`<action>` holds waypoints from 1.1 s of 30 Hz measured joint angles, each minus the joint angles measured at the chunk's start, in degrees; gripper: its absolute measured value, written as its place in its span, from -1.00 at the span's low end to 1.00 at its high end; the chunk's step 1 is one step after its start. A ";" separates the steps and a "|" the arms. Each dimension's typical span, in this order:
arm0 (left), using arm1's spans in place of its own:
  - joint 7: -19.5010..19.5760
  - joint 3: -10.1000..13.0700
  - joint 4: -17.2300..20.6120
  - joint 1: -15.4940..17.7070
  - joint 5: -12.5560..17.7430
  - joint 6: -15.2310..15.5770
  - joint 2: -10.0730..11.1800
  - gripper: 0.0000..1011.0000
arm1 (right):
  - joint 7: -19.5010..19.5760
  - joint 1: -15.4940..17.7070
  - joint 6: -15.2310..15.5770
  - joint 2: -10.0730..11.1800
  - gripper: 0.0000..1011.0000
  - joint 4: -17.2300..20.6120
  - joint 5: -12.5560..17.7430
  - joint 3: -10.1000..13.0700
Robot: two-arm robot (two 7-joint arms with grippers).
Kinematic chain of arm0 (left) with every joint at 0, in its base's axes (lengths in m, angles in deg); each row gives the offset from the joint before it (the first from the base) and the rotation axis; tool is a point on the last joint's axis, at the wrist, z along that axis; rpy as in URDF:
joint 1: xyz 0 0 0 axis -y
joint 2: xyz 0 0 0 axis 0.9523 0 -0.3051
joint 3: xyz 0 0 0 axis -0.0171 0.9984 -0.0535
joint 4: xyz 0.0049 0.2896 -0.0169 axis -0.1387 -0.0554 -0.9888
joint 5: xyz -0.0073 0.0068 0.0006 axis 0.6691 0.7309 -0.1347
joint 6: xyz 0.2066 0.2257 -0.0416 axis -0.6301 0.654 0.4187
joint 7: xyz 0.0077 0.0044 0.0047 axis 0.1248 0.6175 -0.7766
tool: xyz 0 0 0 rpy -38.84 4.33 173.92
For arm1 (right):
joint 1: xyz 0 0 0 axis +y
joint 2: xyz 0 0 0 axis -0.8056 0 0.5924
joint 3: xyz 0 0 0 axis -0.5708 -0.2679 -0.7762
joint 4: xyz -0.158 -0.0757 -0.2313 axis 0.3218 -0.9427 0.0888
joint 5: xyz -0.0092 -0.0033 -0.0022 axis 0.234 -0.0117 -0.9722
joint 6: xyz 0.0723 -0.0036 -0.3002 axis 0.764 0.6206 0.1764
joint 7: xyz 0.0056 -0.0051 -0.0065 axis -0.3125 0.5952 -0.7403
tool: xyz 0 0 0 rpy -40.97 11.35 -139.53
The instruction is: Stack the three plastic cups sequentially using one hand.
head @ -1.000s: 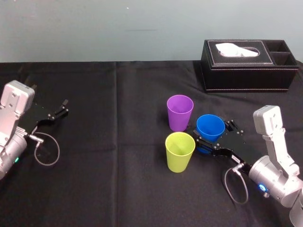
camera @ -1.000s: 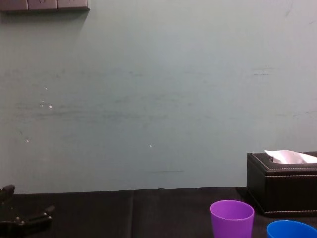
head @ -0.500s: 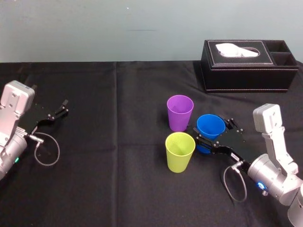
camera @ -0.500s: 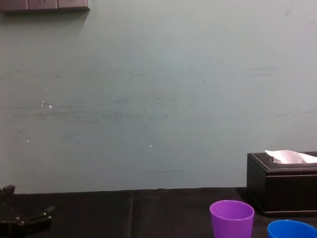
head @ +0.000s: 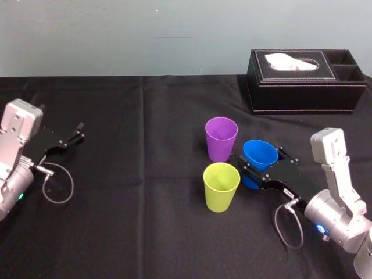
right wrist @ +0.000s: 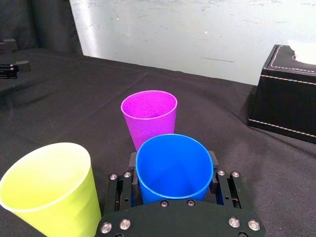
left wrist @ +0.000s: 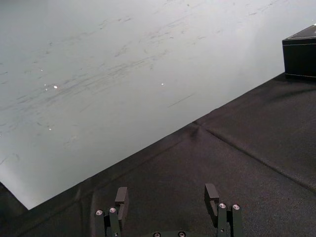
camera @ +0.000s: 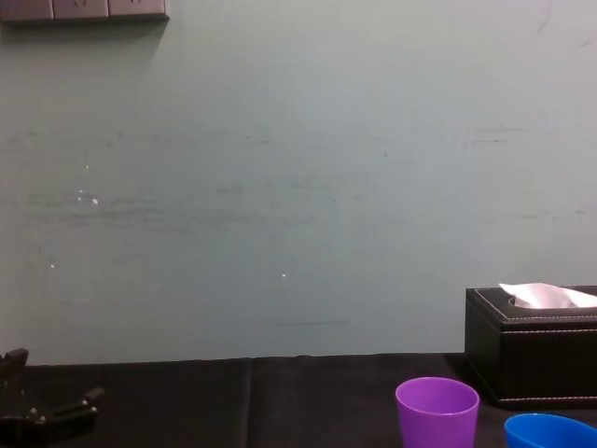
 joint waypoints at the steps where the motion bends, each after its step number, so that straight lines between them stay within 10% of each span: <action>1: 0.00 0.00 0.00 0.00 0.00 0.00 0.00 1.00 | 0.00 0.01 0.00 0.00 0.49 0.00 0.00 -0.01; 21: 0.00 0.00 0.00 0.00 0.00 0.00 0.00 1.00 | -0.51 0.37 3.45 0.69 0.45 5.03 -2.09 2.57; 33: 0.00 0.00 0.00 0.00 0.00 0.00 0.00 1.00 | -3.37 -2.77 8.45 1.20 0.45 8.60 1.90 4.26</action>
